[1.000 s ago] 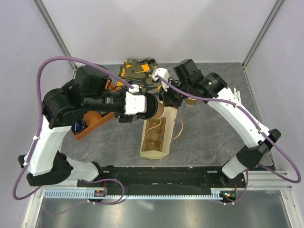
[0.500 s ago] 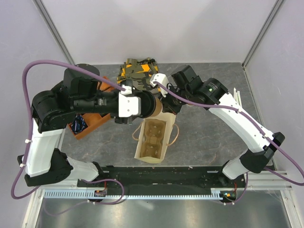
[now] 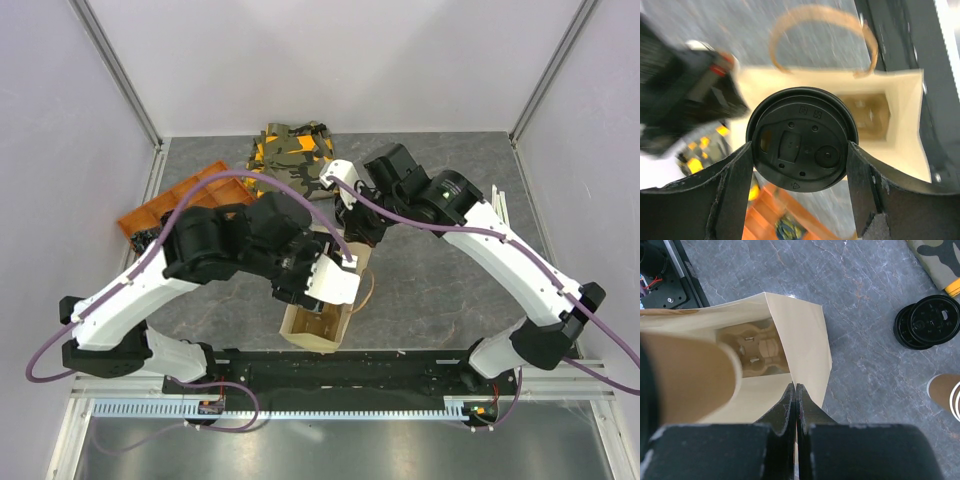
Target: Pack the takeout coffee
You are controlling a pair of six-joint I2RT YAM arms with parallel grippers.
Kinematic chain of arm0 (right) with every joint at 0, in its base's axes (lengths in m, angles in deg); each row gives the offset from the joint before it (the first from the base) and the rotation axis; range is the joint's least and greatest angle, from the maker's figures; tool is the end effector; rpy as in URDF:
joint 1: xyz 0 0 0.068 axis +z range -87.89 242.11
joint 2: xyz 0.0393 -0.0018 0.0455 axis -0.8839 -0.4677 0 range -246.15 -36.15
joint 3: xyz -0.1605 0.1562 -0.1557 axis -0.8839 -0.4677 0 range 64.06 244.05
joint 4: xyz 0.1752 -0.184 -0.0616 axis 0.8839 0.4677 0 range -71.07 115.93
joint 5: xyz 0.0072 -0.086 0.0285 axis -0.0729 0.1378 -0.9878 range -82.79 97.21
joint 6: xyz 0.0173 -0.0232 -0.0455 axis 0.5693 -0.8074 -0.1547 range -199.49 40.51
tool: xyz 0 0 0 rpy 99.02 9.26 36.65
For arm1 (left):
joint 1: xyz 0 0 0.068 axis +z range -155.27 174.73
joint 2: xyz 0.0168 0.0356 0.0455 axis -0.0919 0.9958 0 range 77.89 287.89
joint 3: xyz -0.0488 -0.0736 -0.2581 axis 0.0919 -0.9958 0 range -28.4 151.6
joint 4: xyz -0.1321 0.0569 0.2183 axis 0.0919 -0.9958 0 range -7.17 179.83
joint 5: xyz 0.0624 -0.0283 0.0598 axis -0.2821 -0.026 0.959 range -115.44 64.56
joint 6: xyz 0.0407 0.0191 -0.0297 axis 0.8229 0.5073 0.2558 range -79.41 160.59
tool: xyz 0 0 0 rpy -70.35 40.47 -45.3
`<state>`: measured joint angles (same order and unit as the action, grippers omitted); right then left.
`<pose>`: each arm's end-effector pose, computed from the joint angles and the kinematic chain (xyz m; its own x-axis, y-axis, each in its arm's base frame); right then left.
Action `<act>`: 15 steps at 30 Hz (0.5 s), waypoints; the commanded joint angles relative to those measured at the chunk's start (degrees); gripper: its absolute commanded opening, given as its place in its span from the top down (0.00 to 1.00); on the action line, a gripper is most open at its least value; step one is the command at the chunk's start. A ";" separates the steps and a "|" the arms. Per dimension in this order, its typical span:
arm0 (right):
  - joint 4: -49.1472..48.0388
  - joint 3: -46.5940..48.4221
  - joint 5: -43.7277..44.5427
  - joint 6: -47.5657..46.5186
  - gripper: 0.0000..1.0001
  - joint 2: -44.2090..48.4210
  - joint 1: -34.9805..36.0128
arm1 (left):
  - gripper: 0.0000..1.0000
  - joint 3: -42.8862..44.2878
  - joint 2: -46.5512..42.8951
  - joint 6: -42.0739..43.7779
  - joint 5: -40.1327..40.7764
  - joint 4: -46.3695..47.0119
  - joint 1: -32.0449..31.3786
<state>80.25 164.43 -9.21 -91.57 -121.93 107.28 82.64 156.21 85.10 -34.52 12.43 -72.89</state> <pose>0.2020 0.2175 0.4178 -0.3310 -0.6176 -0.7135 -0.9062 0.4189 0.0578 0.0777 -0.2036 0.4781 0.4790 0.6546 -0.5849 0.8694 -0.2616 0.4192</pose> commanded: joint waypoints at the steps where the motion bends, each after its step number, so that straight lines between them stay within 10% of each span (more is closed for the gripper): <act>1: -2.08 -1.06 -0.71 0.91 1.00 3.42 0.27 | 0.66 -6.78 -2.65 0.75 5.92 -0.03 -1.03; 15: -8.23 -8.53 -2.74 0.65 1.00 7.46 0.36 | 0.67 -23.60 -6.25 2.25 9.36 16.93 -1.03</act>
<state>76.75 157.44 -10.11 -91.44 -117.87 107.28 59.10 151.34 85.87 -25.34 24.49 -73.79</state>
